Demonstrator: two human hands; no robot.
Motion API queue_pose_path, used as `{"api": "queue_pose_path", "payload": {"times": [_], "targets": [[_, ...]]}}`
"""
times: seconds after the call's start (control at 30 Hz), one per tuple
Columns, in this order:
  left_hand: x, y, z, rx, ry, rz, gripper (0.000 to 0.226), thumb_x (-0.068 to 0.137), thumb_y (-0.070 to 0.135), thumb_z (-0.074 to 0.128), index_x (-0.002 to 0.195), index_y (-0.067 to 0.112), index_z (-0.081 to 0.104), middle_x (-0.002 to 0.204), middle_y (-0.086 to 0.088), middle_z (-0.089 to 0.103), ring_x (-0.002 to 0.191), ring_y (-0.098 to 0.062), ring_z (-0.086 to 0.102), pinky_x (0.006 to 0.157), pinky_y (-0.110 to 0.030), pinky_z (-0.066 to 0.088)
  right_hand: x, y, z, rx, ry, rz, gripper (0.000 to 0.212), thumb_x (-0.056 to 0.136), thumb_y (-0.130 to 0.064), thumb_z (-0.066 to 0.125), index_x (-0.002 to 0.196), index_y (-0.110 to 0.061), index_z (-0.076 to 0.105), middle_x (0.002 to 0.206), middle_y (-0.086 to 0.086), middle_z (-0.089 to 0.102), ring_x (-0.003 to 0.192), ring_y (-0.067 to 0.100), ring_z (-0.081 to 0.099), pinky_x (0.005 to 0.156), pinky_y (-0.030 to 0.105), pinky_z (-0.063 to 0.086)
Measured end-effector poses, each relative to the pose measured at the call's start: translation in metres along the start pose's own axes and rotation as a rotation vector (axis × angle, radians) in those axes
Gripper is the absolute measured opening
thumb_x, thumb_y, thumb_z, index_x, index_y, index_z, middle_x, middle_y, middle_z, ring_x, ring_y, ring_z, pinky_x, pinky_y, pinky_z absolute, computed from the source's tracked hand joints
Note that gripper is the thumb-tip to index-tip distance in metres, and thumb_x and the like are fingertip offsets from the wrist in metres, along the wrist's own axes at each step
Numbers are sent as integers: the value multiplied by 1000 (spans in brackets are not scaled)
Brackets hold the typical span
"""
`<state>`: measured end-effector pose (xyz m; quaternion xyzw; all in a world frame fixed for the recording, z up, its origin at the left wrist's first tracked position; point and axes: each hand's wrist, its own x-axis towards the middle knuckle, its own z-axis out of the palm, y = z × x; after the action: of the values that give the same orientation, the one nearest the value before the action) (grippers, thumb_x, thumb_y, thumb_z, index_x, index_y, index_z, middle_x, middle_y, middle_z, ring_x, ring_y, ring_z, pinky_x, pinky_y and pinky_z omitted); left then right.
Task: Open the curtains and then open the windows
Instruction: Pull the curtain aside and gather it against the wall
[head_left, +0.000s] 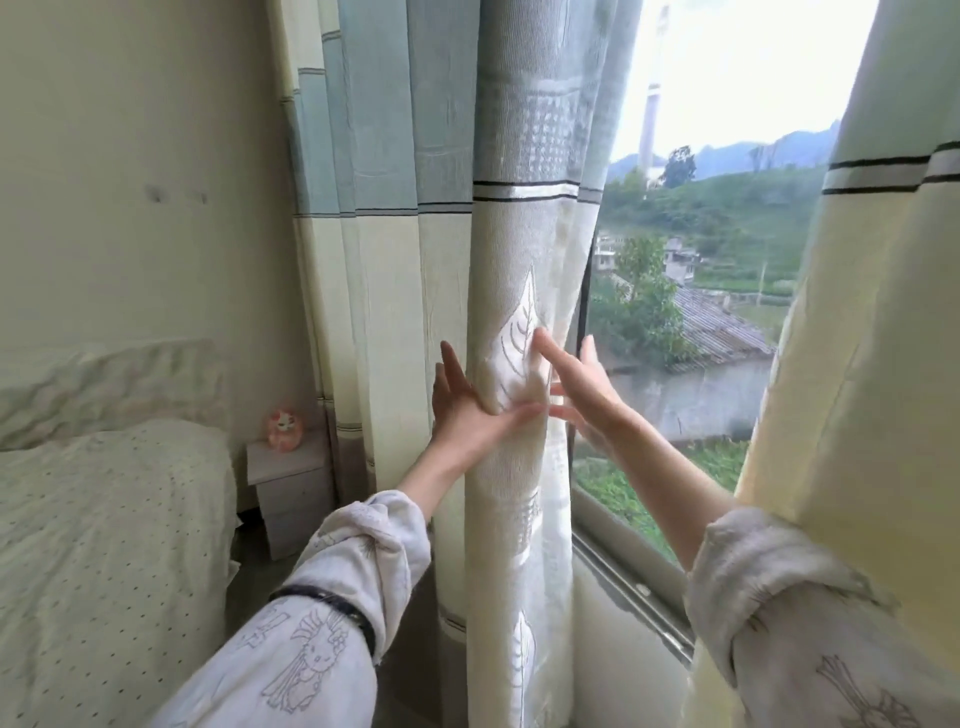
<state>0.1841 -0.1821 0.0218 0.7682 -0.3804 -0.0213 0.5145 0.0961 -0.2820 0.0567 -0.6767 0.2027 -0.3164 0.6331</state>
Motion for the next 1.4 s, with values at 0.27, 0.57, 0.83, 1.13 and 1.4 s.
{"api": "queue_pose_path", "payload": {"times": [0.27, 0.57, 0.83, 1.13, 1.4], "targets": [[101, -35, -24, -318, 149, -31, 79, 62, 25, 83, 128, 17, 41, 124, -1, 57, 107, -14, 58, 85, -26, 50, 97, -13, 57, -409, -1, -275, 37, 94, -40, 43, 86, -8, 60, 86, 5, 65, 85, 23, 59, 77, 35, 48], [185, -76, -54, -208, 365, -146, 39, 72, 29, 73, 103, 6, 64, 105, -12, 68, 99, -26, 64, 84, -33, 51, 205, 2, 85, -345, -18, -228, 110, 75, -62, 63, 151, -14, 0, 160, 12, 9, 147, 28, 11, 118, 50, 16], [284, -120, -101, -86, 488, 33, 49, 72, 32, 73, 111, 6, 60, 115, -6, 60, 112, -23, 56, 83, -24, 42, 316, 3, 158, -49, -212, -177, 102, 78, -59, 62, 151, -16, 4, 148, 2, 37, 136, 23, 39, 94, 32, 43], [412, -184, -168, -291, 422, 37, 75, 68, 28, 79, 127, 11, 35, 112, 4, 57, 97, -11, 55, 80, -19, 39, 442, 0, 262, 35, -284, -218, 58, 87, -51, 56, 129, -11, 52, 115, 9, 67, 99, 22, 68, 80, 34, 57], [521, -256, -215, -232, 422, 46, 54, 74, 23, 74, 121, 7, 54, 118, -7, 64, 108, -19, 59, 87, -23, 43, 546, 15, 351, 1, -196, -191, 30, 90, -42, 56, 82, -15, 64, 83, 5, 70, 71, 18, 69, 66, 32, 58]]}}
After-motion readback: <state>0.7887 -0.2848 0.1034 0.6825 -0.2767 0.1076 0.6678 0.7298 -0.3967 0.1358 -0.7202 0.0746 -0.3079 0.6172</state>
